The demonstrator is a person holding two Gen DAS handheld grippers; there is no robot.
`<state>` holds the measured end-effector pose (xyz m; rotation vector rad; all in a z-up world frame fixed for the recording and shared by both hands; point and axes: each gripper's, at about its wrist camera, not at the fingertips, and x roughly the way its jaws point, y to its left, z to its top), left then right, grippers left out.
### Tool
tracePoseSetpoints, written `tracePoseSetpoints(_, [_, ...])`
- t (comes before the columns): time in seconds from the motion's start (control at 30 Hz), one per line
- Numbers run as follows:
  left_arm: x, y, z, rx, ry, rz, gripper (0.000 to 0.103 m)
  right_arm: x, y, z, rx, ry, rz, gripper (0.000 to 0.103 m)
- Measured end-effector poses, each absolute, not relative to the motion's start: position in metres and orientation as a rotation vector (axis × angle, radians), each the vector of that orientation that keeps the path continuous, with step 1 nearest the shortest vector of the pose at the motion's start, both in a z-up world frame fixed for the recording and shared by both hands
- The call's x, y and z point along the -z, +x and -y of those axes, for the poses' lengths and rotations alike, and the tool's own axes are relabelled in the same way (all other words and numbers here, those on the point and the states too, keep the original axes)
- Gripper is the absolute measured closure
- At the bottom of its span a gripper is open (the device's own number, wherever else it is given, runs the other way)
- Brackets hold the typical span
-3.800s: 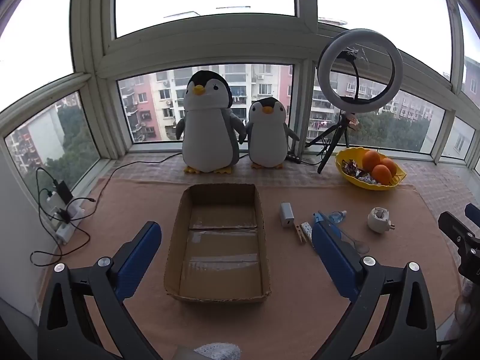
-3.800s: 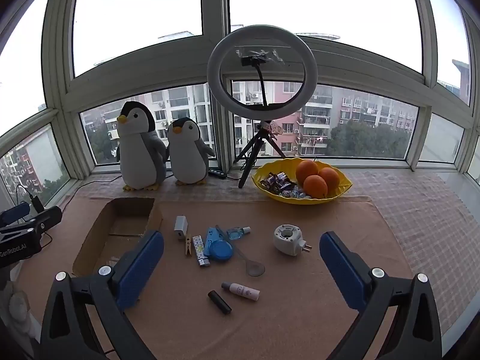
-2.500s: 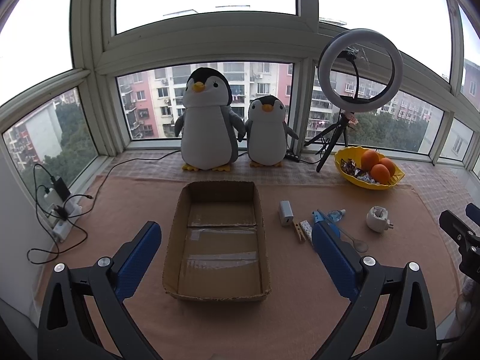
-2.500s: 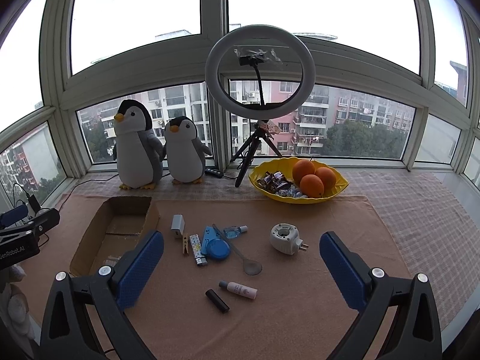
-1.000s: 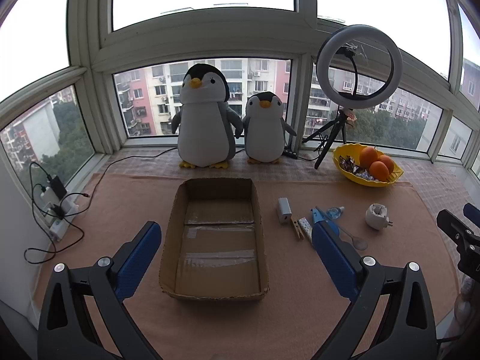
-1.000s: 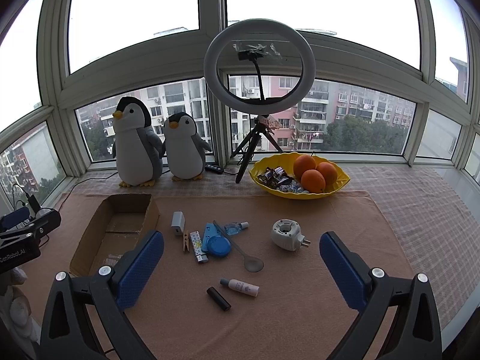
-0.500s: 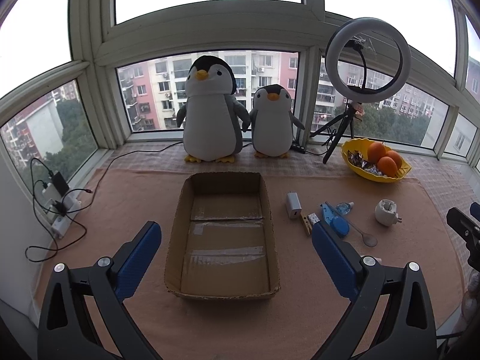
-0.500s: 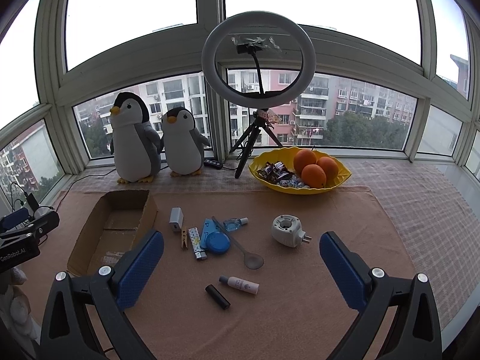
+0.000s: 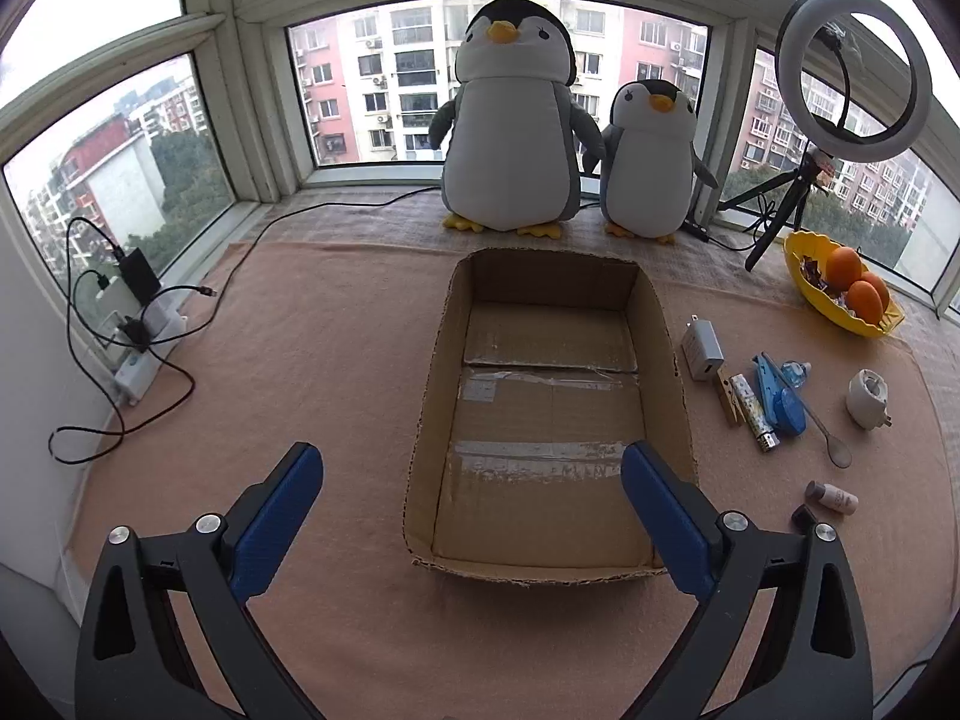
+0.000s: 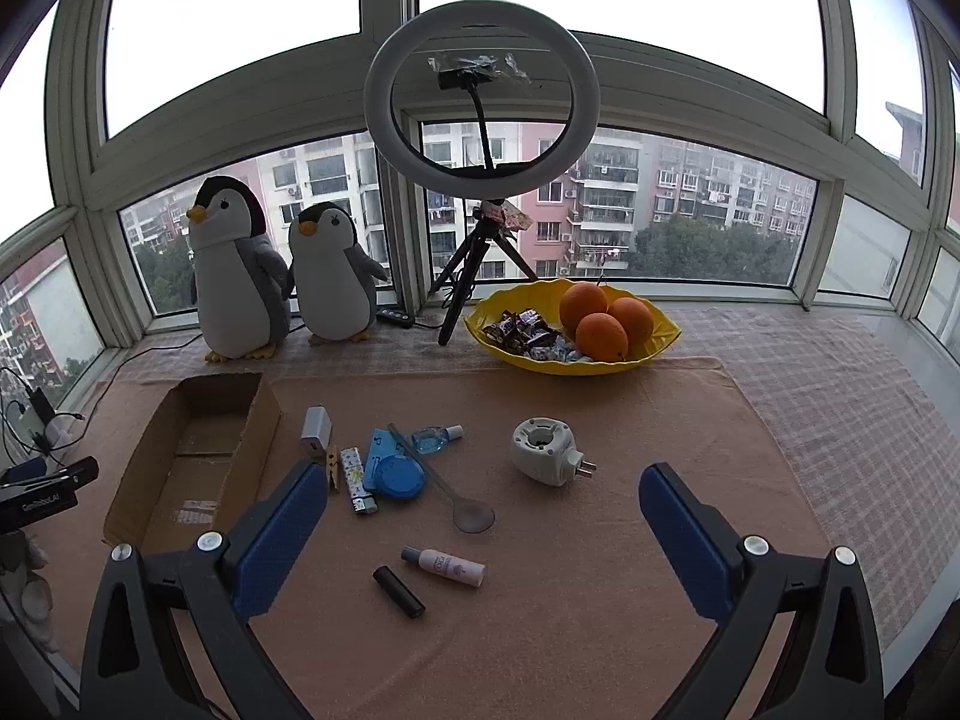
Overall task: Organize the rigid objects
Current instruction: 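Move the right tool toward the white plug adapter and open it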
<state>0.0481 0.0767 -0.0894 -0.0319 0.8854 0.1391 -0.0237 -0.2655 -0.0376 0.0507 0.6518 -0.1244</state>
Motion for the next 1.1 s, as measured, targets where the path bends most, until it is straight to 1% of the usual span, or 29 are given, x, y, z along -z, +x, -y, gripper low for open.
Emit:
tracePoseSetpoints(0.07, [0.102,0.053,-0.081,-0.151,-0.028,-0.909,0.004,0.042,-0.022,0.271,0.128,0.060,-0.660,0.000])
tracePoseSetpoints(0.1, [0.108,0.055,-0.083,-0.159,-0.023,-0.923,0.007,0.044,-0.022,0.274,0.131,0.066,-0.666,0.000])
tracePoseSetpoints(0.23, [0.133,0.066,-0.093,-0.176,-0.035,-0.985,0.009,0.053,-0.019,0.287,0.143,0.093,-0.688,0.000])
tracePoseSetpoints(0.37, [0.154,0.076,-0.099,-0.184,-0.045,-1.041,0.021,0.065,-0.014,0.299,0.159,0.105,-0.704,0.000])
tracePoseSetpoints(0.43, [0.161,0.079,-0.100,-0.185,-0.048,-1.061,0.022,0.072,-0.012,0.306,0.171,0.113,-0.715,0.000])
tracePoseSetpoints(0.63, [0.180,0.086,-0.101,-0.173,-0.073,-1.115,0.038,0.093,0.004,0.330,0.202,0.157,-0.766,0.002])
tracePoseSetpoints(0.7, [0.183,0.088,-0.099,-0.168,-0.067,-1.125,0.044,0.099,0.011,0.339,0.200,0.191,-0.790,0.005])
tracePoseSetpoints(0.73, [0.184,0.088,-0.099,-0.165,-0.066,-1.129,0.045,0.102,0.015,0.343,0.197,0.210,-0.800,0.005])
tracePoseSetpoints(0.77, [0.185,0.089,-0.099,-0.160,-0.066,-1.134,0.049,0.106,0.020,0.348,0.198,0.225,-0.809,0.006])
tracePoseSetpoints(0.83, [0.188,0.091,-0.098,-0.154,-0.070,-1.142,0.053,0.113,0.031,0.356,0.205,0.241,-0.833,0.010])
tracePoseSetpoints(0.9, [0.191,0.093,-0.097,-0.150,-0.067,-1.151,0.059,0.119,0.043,0.364,0.199,0.250,-0.862,0.017])
tracePoseSetpoints(0.97, [0.194,0.094,-0.096,-0.146,-0.062,-1.160,0.062,0.125,0.056,0.372,0.187,0.268,-0.894,0.023])
tracePoseSetpoints(1.1, [0.196,0.094,-0.097,-0.144,-0.060,-1.156,0.063,0.135,0.081,0.382,0.166,0.277,-0.941,0.034])
